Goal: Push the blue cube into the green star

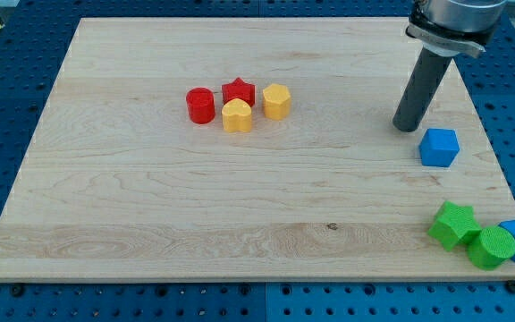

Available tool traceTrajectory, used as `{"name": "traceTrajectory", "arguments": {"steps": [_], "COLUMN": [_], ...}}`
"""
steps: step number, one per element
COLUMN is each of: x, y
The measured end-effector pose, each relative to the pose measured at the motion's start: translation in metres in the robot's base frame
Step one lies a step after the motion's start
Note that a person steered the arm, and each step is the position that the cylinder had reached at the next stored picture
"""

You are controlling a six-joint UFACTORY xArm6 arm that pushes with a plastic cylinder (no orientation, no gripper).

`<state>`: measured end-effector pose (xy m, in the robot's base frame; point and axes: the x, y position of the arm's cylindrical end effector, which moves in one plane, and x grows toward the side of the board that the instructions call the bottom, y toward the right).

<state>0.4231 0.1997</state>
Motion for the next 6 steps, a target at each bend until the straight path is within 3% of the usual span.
{"name": "traceTrajectory", "arguments": {"steps": [2,5,6], "x": [0.064,0.099,0.079], "y": [0.027,0.03,0.036]}}
